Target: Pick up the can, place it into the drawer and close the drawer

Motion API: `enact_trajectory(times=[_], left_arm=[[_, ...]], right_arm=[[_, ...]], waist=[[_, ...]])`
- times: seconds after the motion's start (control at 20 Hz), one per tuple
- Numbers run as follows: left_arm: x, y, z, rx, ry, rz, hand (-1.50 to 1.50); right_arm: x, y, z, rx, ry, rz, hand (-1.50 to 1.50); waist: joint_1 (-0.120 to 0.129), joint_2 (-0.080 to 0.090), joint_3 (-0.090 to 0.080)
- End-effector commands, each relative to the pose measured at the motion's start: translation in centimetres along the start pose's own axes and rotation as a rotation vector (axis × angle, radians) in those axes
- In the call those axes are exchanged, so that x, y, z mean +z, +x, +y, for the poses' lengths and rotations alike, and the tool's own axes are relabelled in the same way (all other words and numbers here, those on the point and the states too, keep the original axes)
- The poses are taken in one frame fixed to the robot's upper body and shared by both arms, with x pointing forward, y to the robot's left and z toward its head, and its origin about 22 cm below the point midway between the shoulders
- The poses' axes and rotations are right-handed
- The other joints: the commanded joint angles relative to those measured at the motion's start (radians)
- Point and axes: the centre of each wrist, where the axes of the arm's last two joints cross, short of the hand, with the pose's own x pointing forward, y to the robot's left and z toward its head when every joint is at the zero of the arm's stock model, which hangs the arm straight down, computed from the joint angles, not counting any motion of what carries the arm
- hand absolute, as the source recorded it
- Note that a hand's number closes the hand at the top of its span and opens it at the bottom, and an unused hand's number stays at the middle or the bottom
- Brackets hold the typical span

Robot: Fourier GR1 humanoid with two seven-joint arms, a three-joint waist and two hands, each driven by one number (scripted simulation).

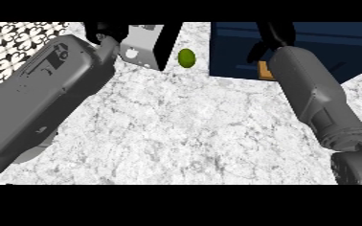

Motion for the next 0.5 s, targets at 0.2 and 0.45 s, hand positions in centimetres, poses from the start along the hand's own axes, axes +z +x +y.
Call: enact_trajectory(times=[0.2, 0.45], left_arm=[[0.7, -0.8, 0.2, 0.006, -0.004, 0.005, -1.5], [0.7, -0.2, 0.5, -0.008, -0.008, 0.013, -1.5]], right_arm=[[-1.5, 3.6, -0.4, -0.545, -0.105, 0.078, -1.5], [-2.7, 3.0, -2.7, -0.621, -0.119, 0.068, -1.5]], waist=[[0.012, -0.009, -0.006], [0.011, -0.009, -0.009]])
